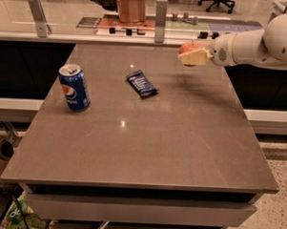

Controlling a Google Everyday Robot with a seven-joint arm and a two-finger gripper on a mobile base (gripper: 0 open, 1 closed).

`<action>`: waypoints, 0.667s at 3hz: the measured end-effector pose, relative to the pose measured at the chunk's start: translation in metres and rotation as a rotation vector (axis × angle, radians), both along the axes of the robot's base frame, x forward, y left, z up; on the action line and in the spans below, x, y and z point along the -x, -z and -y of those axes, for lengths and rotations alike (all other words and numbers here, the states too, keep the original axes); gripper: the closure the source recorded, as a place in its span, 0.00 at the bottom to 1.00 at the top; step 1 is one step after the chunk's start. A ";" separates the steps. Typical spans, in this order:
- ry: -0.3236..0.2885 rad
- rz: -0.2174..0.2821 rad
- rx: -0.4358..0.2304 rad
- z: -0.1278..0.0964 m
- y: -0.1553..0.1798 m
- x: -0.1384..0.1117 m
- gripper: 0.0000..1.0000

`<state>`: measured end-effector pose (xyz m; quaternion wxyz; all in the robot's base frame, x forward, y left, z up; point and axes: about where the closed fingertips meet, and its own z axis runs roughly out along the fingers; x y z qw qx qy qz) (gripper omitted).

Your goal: Move apple near pepsi can

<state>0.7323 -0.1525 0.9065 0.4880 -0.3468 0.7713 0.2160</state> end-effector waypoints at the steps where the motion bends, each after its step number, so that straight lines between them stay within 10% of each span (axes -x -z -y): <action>1: -0.015 0.016 0.005 -0.023 -0.002 0.025 1.00; 2: -0.047 0.030 0.002 -0.050 -0.007 0.055 1.00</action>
Offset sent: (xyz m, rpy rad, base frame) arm -0.0966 0.0818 0.0139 0.0012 -0.0475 0.0860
